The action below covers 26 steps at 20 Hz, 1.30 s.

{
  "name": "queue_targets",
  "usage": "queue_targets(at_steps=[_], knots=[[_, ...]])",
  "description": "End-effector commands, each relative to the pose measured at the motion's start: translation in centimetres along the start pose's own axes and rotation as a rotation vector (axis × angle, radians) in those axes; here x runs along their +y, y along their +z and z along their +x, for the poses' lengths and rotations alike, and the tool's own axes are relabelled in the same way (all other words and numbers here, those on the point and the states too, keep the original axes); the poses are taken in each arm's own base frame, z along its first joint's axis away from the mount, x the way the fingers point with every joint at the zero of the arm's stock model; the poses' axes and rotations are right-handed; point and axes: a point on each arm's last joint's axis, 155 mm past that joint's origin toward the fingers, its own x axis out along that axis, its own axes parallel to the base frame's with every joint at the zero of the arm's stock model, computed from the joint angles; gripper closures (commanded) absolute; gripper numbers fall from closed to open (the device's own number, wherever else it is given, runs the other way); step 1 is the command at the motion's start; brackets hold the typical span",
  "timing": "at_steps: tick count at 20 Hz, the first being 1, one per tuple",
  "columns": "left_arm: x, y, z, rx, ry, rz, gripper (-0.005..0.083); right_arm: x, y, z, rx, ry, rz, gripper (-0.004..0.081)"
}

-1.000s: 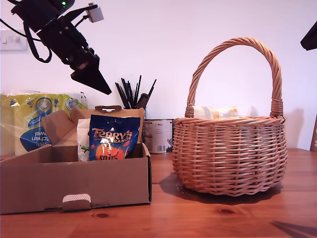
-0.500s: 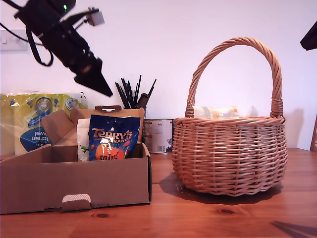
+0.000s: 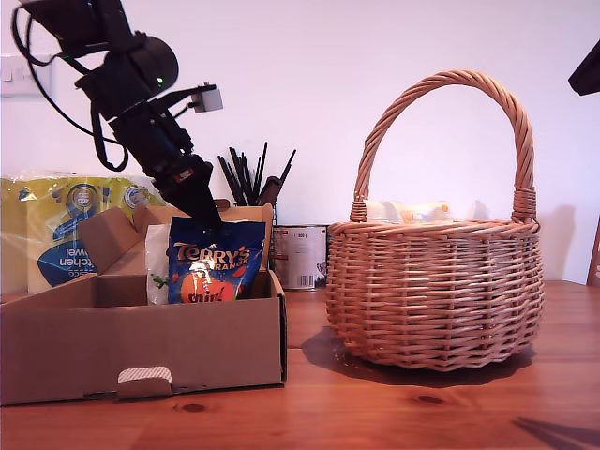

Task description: Move the bags of Easter eggs from the cardboard box on the left into the woven basket on the right side.

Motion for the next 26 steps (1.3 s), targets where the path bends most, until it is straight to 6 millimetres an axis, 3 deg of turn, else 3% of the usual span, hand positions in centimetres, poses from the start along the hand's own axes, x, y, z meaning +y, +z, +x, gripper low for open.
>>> queue_targets(at_steps=[1, 4, 12, 20, 26], knots=[[-1.4, -3.0, 2.4, 0.072, -0.074, -0.043, 0.0190, 0.2, 0.7, -0.2, -0.018, 0.004, -0.012, 0.0783], [-3.5, -4.7, 3.3, 0.122, -0.166, -0.082, 0.0191, 0.2, 0.7, -0.2, -0.019, 0.005, -0.012, 0.0783], [-7.7, -4.5, 3.3, 0.165, -0.294, -0.120, 0.0261, 0.2, 0.8, -0.2, -0.022, 0.005, -0.012, 0.0783], [-8.0, -4.8, 3.1, 0.244, -0.244, -0.084, 0.0296, 0.2, 0.8, -0.2, -0.023, 0.004, -0.013, 0.0783], [-8.7, -4.3, 0.3, 0.267, -0.254, -0.137, 0.0296, 0.2, 0.8, -0.2, -0.023, 0.004, -0.013, 0.0783]])
